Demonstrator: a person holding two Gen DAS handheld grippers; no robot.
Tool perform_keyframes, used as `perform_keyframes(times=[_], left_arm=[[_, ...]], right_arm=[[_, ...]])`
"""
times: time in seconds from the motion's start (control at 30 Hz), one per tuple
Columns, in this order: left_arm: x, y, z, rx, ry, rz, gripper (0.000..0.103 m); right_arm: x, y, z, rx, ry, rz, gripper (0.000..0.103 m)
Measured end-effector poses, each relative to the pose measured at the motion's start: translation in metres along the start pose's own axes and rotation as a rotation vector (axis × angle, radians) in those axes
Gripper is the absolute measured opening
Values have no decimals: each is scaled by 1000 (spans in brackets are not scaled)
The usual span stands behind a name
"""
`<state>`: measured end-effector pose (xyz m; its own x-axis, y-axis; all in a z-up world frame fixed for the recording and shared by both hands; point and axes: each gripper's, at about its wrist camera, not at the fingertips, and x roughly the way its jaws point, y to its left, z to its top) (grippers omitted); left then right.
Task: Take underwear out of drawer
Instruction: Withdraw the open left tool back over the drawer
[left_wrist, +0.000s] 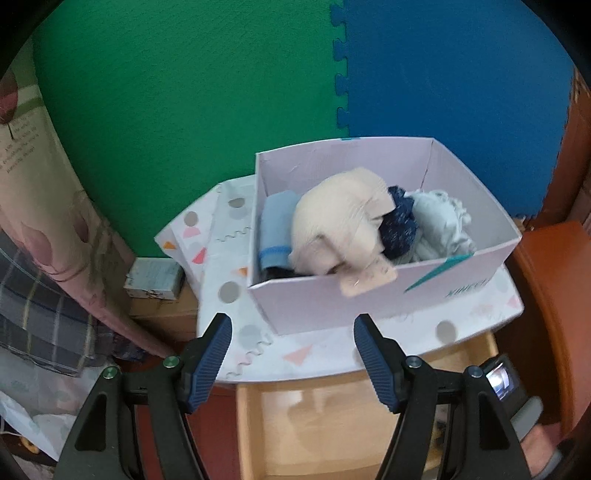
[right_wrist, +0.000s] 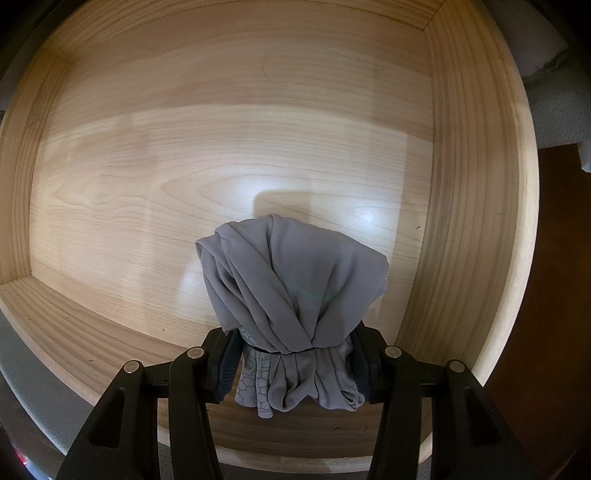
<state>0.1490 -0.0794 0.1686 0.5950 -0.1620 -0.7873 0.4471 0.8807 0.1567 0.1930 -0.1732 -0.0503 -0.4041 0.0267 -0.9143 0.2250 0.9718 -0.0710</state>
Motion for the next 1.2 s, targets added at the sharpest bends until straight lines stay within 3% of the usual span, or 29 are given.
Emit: perform_keyframes(times=[0.3,0.87,1.07,1.2], left_arm=[[-3,22,-37,-13,25,21,71],[50,25,-143,-247,186,-27,71],[67,14,-163,-255,243,-35,71],[70,4,-164,-207,244,-15,71]], right_arm=[[-5,6,5,-3,6,-9,47],[-6,23,10,-29,8,-53,47],[-6,25,9,-29,5,-53,47],[-7,27,8,-32,-4,-60,47]])
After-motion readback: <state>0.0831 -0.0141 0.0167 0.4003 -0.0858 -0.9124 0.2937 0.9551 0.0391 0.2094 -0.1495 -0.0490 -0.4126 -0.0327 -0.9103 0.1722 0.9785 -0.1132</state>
